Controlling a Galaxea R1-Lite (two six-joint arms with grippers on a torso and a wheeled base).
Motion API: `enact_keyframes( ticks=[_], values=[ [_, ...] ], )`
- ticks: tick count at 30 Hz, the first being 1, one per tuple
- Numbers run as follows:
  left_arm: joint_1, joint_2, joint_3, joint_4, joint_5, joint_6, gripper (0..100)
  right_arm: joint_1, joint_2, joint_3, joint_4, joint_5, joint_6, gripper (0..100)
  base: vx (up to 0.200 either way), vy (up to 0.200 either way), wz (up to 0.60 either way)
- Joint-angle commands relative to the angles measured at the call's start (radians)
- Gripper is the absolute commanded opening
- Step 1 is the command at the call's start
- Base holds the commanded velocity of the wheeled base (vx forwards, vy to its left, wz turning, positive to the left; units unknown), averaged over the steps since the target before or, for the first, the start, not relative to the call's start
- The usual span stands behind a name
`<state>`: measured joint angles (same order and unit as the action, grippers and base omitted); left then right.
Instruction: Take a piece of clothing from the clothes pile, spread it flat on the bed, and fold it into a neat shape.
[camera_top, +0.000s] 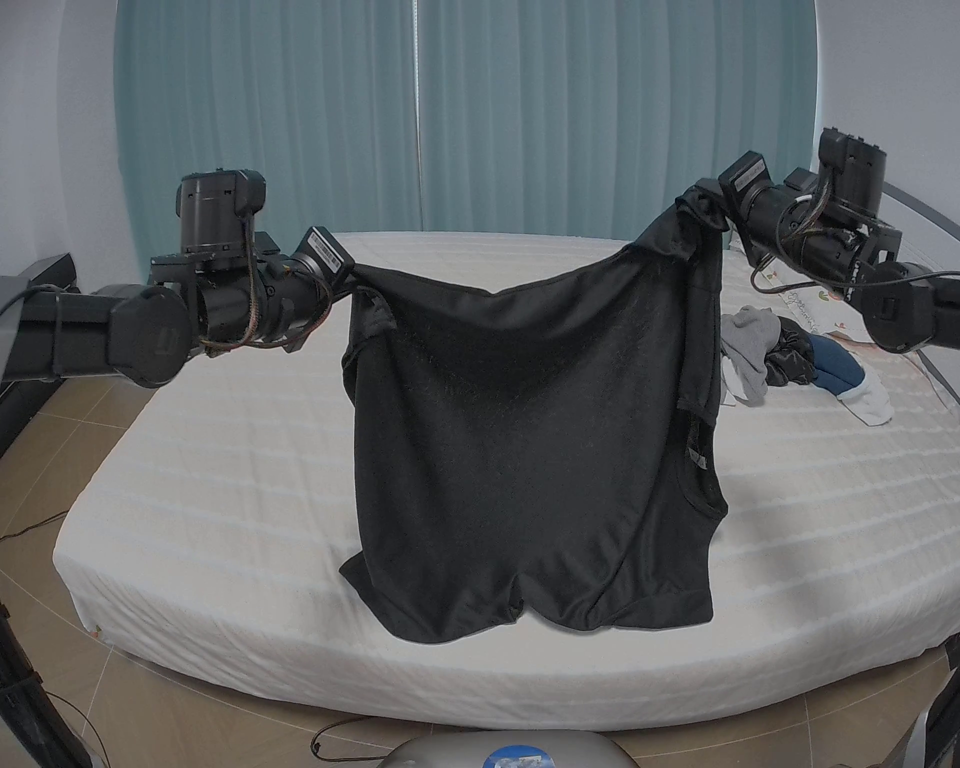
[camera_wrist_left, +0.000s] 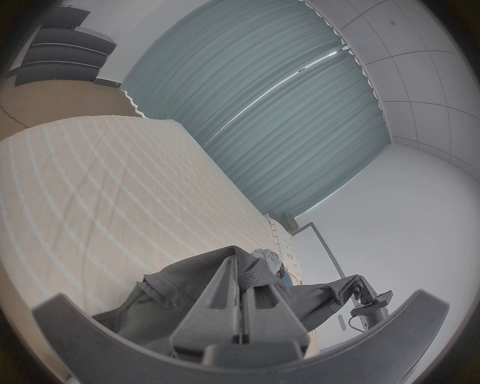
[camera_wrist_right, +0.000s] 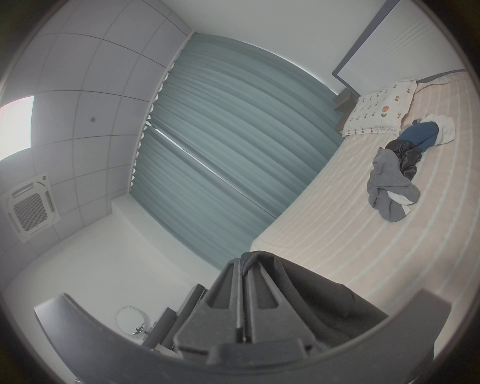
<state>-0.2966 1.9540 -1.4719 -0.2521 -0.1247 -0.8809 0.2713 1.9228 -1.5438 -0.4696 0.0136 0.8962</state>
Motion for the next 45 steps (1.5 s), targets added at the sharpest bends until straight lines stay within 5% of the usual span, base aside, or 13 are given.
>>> enact_keyframes(
  ticks=[1, 24, 25, 34, 36, 45],
  values=[
    [0.001, 0.095, -0.008, -0.007, -0.001, 0.003, 0, 0.0, 0.082, -0.002, -0.004, -0.003, -0.016, 0, 0.2, 0.0, 0.0],
    [0.024, 0.441, -0.183, -0.038, 0.007, -0.001, 0, 0.0, 0.43, -0.11, -0.081, -0.095, -0.028, 0, 0.009, 0.0, 0.0],
    [0.024, 0.471, -0.202, -0.035, 0.008, -0.001, 100, -0.001, 0.463, -0.125, -0.081, -0.095, -0.029, 100, 0.0, 0.0, 0.0],
    [0.03, 0.591, -0.274, -0.03, 0.086, -0.003, 100, -0.018, 0.618, -0.16, -0.08, -0.11, -0.089, 100, 0.0, 0.0, 0.0],
    [0.043, 0.637, -0.312, -0.007, 0.142, -0.003, 100, -0.038, 0.668, -0.157, -0.075, -0.144, -0.155, 100, 0.0, 0.0, 0.0],
    [0.088, 0.635, -0.324, 0.137, 0.135, -0.004, 100, -0.092, 0.673, -0.171, -0.044, -0.178, -0.178, 100, 0.0, 0.0, 0.0]
  ],
)
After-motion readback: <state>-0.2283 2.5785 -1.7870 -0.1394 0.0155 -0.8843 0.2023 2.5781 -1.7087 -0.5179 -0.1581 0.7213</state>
